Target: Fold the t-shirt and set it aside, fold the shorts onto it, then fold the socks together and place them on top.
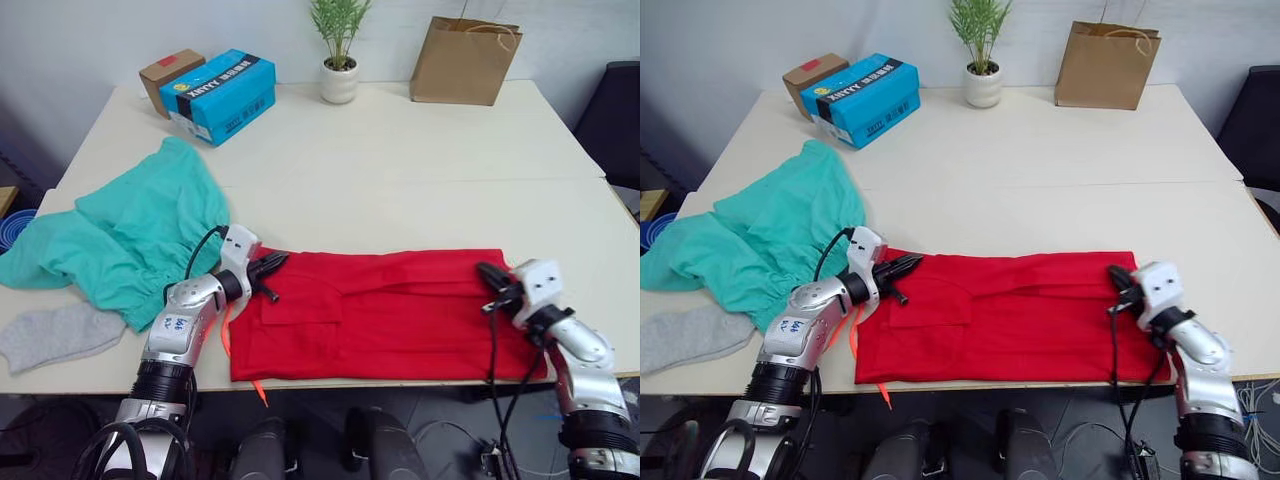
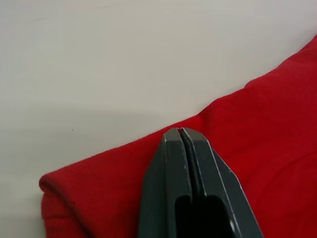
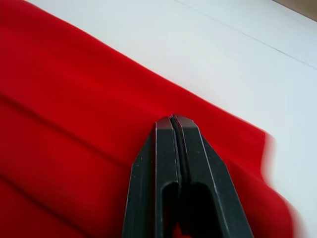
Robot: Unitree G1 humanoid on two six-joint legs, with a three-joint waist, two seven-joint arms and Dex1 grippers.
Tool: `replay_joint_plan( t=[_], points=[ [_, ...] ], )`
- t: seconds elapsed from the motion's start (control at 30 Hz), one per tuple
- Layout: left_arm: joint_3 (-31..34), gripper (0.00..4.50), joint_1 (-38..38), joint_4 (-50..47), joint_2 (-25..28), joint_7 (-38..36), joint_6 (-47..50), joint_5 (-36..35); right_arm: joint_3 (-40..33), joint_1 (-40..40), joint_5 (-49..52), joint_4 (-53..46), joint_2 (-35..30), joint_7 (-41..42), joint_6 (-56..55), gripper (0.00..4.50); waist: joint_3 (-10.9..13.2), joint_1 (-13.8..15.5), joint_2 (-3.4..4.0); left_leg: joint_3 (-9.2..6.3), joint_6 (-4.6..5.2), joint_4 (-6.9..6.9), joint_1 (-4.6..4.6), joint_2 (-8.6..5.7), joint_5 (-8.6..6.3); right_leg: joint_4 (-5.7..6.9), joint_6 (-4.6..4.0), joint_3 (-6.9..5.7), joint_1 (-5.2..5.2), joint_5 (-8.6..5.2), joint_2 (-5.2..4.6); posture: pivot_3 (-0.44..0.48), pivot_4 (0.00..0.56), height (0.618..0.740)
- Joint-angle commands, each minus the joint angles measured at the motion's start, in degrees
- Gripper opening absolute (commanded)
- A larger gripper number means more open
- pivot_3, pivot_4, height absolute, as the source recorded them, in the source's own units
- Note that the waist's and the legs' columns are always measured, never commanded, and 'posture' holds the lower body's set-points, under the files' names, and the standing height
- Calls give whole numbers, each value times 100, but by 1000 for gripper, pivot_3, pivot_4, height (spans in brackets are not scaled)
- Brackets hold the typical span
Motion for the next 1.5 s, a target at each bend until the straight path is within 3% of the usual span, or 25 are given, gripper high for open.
replay_joint_plan(
  t=[0.03, 0.13, 0.3, 0.43, 0.6, 0.7, 0.87, 1.23, 1.37, 1.43, 1.5],
  points=[
    [114, 40, 104, 220, 114, 40, -41, 103, -448, -102, 239, 856, -263, 31, -414, 0, -1, -6, -1, 0, 0, 0, 4, 0, 0, -1, 0, 0, 5, 0, 0, 0, 150, 740],
    [177, 40, 81, 200, 122, -18, -322, 70, -654, -305, 417, 1229, -381, 17, -555, 0, -3, -22, -2, 0, -1, -2, 12, 3, -1, -1, 0, 1, 11, 0, 0, 0, 150, 740],
    [457, 40, 87, -335, -8, -832, -1038, -658, -626, -433, 1099, 256, -275, 479, -41, 0, -2, -20, -1, 0, -4, -4, 6, 8, -1, -3, -1, 0, 6, 0, 2, 0, 150, 740],
    [240, 40, 461, -1234, 274, -1526, -538, -1095, -17, -109, 1199, -1121, -69, 773, 430, 0, -2, -15, 0, -1, -7, -5, -1, 11, -2, -4, 0, 1, -1, 0, 2, 0, 150, 740],
    [-202, 40, 1161, -1681, 688, -1603, -388, -684, 1233, 228, 492, -2191, 440, 632, 713, 0, -4, -16, 2, -2, -12, -11, 0, 14, -5, -8, -1, 2, -2, -1, 5, 0, 150, 740],
    [-404, 40, 1339, -1558, 720, -1362, -576, -238, 1491, 323, 149, -2114, 628, 396, 703, 0, -4, 34, 2, -2, -11, -11, -13, 11, -9, -9, -2, 2, -13, -1, 1, 0, 150, 740],
    [-352, 40, 1565, -1388, 641, -758, -545, 178, 1123, 384, 90, -1524, 545, 37, 565, 0, -18, 131, -11, -4, -27, -10, -15, -1, -29, -13, -1, 3, -15, 1, -11, 0, 150, 740],
    [283, 40, 1759, -1664, 830, -1074, -500, -538, -84, 309, 758, -330, -173, 448, 478, 0, -35, 105, -8, -4, -4, -11, -7, 14, -27, -18, -4, 0, -8, -1, 0, 0, 150, 740],
    [600, 40, 1598, -1919, 782, -1489, -345, -1286, -380, 17, 1454, -169, -485, 1205, 1024, 0, -34, 118, -8, -3, 1, -10, -11, 14, -27, -24, -5, 0, -10, -1, 0, 0, 150, 740],
    [724, 0, 1539, -2235, 1010, -1884, -129, -1724, -165, -197, 1535, -46, -997, 2055, 1596, 341, -33, 119, -6, -3, 3, -10, -13, 14, -26, -25, -5, 0, -10, -1, 0, 0, 150, 740],
    [827, 602, 1492, -2484, 1261, -2199, 72, -2040, 140, -602, 1278, 360, -1506, 2665, 1783, 863, -29, 105, 0, -3, 7, -9, -20, 14, -26, -27, -5, 0, -14, -1, 0, 0, 150, 740]
  ],
)
